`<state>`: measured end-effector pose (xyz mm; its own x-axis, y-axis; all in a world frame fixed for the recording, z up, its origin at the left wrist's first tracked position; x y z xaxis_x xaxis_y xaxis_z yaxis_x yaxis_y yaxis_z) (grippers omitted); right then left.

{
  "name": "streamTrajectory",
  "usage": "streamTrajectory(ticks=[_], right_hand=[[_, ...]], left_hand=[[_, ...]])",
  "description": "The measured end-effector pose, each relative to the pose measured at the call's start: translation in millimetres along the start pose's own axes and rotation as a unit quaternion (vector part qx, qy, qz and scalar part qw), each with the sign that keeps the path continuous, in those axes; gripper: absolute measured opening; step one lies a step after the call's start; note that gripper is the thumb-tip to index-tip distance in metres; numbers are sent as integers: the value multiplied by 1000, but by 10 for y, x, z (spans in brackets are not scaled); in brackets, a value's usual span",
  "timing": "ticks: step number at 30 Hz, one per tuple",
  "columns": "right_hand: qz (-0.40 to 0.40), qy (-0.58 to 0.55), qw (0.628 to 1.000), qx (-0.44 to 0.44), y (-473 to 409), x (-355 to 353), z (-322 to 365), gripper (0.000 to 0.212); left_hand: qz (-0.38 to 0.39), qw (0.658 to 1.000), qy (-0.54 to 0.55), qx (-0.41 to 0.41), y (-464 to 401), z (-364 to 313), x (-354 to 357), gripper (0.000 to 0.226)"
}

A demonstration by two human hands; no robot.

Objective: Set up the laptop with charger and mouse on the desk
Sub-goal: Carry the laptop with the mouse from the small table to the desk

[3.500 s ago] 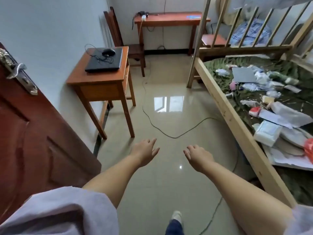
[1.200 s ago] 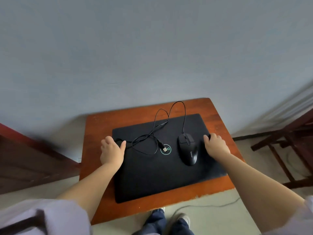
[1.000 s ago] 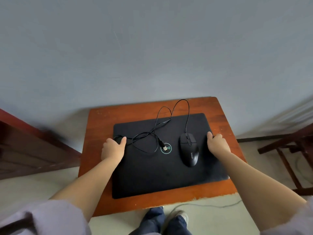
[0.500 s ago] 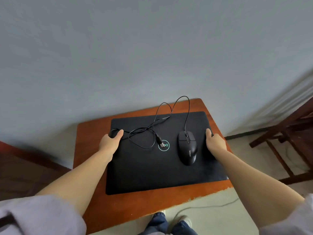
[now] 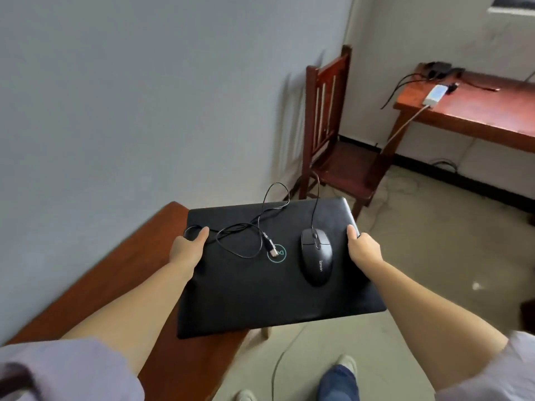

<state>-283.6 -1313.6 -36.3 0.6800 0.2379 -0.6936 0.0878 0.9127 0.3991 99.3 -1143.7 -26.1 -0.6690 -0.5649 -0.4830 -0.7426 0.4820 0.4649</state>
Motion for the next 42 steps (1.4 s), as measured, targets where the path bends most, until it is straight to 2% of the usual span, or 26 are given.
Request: streamTrajectory(ticks=[9, 19, 28, 37, 42], right_hand=[[-108, -53, 984, 131, -732, -1910, -1707, 67], [-171, -57, 960, 213, -1592, -3602, -2908, 67], [-168, -70, 950, 255, -3021, -4436, -3333, 68], [-196, -84, 931, 295, -4686, -5683, -3274, 67], [-191, -66, 937, 284, -5658, -6309, -3317, 68]], left_hand=[[162, 983, -71, 54, 672, -1183, 2722, 78], [231, 960, -116, 106, 1504, -2191, 5035, 76], [256, 942, -167, 140, 1326, -3283, 6974, 75], [290, 924, -186, 164, 1124, -4904, 8862, 74], [293, 924, -178, 168, 1030, -5560, 9817, 76]])
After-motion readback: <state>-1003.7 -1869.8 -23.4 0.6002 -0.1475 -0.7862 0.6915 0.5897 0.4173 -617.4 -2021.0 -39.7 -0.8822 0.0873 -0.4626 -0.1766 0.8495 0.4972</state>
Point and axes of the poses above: each hand's wrist, its own y-axis away from the middle knuckle, its own x-axis out of the palm, z = x × y, the point moved 6 cm from there along -y, towards the middle knuckle, and after that the axes turned 2 degrees about z, right-handed, at the moved point
